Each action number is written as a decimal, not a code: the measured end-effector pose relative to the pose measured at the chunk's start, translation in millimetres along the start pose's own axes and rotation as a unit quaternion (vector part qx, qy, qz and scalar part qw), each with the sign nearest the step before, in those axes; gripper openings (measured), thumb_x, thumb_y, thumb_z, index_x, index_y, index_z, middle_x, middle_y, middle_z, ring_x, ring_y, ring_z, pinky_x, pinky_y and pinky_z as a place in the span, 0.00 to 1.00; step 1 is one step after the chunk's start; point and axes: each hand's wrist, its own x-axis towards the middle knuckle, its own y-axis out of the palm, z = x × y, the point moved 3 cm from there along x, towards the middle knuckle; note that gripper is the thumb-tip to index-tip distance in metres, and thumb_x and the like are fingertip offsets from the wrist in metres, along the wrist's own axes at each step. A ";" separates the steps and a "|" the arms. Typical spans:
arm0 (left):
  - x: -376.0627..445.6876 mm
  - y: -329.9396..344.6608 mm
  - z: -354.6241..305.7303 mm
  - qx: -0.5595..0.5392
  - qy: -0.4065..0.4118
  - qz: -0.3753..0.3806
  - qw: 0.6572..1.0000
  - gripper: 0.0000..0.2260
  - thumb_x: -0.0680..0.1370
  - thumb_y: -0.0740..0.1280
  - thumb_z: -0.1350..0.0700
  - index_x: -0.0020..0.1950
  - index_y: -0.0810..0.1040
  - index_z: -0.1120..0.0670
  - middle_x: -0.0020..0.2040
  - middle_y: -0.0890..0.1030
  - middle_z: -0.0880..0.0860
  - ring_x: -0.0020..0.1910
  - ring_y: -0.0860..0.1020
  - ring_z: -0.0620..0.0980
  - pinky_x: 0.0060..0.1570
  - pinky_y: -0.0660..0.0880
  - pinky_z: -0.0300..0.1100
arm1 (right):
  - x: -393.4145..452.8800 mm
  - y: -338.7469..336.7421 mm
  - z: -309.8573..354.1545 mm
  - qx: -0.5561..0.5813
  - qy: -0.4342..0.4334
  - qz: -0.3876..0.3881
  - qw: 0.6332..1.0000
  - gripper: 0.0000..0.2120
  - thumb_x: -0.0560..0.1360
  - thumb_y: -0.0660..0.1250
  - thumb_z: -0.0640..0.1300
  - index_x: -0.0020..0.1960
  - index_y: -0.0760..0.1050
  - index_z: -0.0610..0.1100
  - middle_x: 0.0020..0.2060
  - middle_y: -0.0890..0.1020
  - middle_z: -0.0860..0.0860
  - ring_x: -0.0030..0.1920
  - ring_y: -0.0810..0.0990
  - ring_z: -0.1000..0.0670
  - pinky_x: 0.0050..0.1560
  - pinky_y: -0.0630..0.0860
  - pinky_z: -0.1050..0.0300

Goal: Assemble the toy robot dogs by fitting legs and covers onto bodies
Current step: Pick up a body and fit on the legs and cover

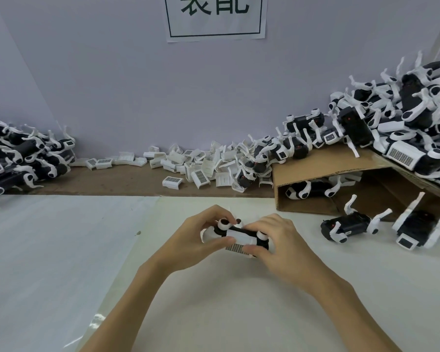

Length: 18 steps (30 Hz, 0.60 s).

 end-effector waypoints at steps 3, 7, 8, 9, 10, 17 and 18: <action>-0.2 4.7 -3.0 0.022 0.017 -0.012 1.000 0.10 0.82 0.74 0.56 0.61 0.78 0.49 0.57 0.82 0.44 0.55 0.82 0.52 0.55 0.78 0.40 | 0.6 2.0 1.8 -0.015 -0.009 -0.019 1.000 0.16 0.79 0.73 0.53 0.65 0.81 0.50 0.50 0.75 0.62 0.57 0.67 0.62 0.65 0.55 0.70; 0.3 7.7 -5.3 0.037 0.038 -0.048 0.997 0.09 0.83 0.71 0.61 0.61 0.78 0.51 0.58 0.83 0.43 0.57 0.82 0.50 0.53 0.75 0.35 | 1.1 4.4 3.3 -0.004 -0.001 -0.016 1.000 0.15 0.79 0.72 0.55 0.64 0.79 0.52 0.54 0.79 0.62 0.58 0.70 0.60 0.64 0.60 0.62; 0.4 7.7 -4.6 0.030 0.032 -0.045 0.998 0.09 0.83 0.71 0.60 0.62 0.79 0.51 0.58 0.83 0.43 0.58 0.82 0.50 0.54 0.76 0.36 | 0.8 5.1 4.2 -0.004 -0.001 -0.018 1.000 0.16 0.78 0.73 0.56 0.63 0.79 0.52 0.54 0.79 0.62 0.58 0.71 0.59 0.63 0.61 0.61; 0.3 7.8 -3.5 0.024 0.024 -0.040 0.999 0.09 0.84 0.71 0.59 0.62 0.79 0.50 0.59 0.83 0.43 0.59 0.82 0.51 0.55 0.77 0.38 | 0.1 5.9 5.0 -0.007 0.000 -0.023 1.000 0.16 0.78 0.73 0.57 0.62 0.79 0.53 0.53 0.79 0.63 0.57 0.71 0.59 0.63 0.62 0.60; 0.3 7.7 -2.4 0.020 0.017 -0.033 0.999 0.09 0.84 0.71 0.58 0.63 0.79 0.50 0.60 0.83 0.43 0.59 0.82 0.52 0.56 0.78 0.40 | 0.0 6.3 5.4 -0.008 0.003 -0.029 1.000 0.15 0.77 0.74 0.57 0.61 0.79 0.53 0.52 0.78 0.63 0.57 0.72 0.58 0.63 0.63 0.59; -0.6 5.7 1.5 0.050 0.001 -0.001 0.999 0.18 0.81 0.75 0.50 0.70 0.77 0.45 0.64 0.82 0.40 0.63 0.81 0.47 0.60 0.76 0.35 | 0.5 5.6 0.7 -0.002 0.009 -0.032 0.999 0.17 0.76 0.74 0.61 0.60 0.79 0.54 0.51 0.79 0.64 0.56 0.71 0.60 0.63 0.65 0.59; -0.6 5.5 1.2 0.051 -0.001 -0.001 0.999 0.17 0.81 0.75 0.51 0.69 0.78 0.45 0.63 0.82 0.40 0.62 0.82 0.47 0.59 0.77 0.36 | 0.4 6.3 1.2 -0.006 0.007 -0.020 1.000 0.20 0.75 0.74 0.62 0.62 0.79 0.54 0.53 0.79 0.64 0.57 0.71 0.60 0.64 0.64 0.59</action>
